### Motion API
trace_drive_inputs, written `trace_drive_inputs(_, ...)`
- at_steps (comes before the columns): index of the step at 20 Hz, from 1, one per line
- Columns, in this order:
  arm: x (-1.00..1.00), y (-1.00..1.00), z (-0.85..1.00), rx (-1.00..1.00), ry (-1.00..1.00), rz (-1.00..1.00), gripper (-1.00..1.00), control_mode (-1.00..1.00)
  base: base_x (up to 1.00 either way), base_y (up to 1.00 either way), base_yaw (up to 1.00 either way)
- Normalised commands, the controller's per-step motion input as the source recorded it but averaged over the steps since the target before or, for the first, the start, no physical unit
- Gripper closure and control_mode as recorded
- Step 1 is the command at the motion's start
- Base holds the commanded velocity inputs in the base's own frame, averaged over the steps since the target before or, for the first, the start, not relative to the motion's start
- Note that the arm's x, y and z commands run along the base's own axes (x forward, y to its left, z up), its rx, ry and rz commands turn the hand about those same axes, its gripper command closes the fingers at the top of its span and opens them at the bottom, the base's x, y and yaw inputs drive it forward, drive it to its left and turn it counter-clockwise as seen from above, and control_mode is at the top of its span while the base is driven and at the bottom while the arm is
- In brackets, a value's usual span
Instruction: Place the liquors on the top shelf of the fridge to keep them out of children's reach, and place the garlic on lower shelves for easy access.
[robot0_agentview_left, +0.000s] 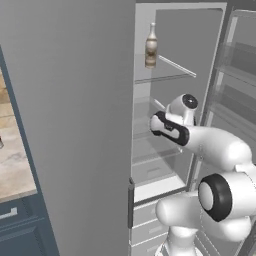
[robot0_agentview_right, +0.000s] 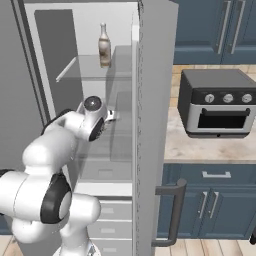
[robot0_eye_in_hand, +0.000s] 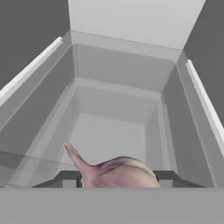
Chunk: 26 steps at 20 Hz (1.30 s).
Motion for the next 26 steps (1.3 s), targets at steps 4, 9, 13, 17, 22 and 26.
trace_drive_inputs(4,0.57,0.0,-0.18,0.0,0.0,0.01,1.0,-1.0,0.0,0.0,0.0)
trace_drive_inputs(9,0.57,0.0,-0.23,0.0,0.0,0.03,1.0,-1.0,0.0,0.0,0.0)
trace_drive_inputs(13,0.59,0.0,-0.36,0.0,0.0,0.03,1.0,-1.0,0.0,0.0,0.0)
trace_drive_inputs(17,0.59,0.0,-0.44,0.0,0.0,0.03,1.0,-1.0,0.0,0.0,0.0)
trace_drive_inputs(22,0.54,0.0,-0.44,0.0,0.0,0.03,1.0,-1.0,0.0,0.0,0.0)
trace_drive_inputs(26,0.28,0.01,-0.39,0.0,-0.01,0.03,-1.0,-1.0,0.0,0.0,0.0)
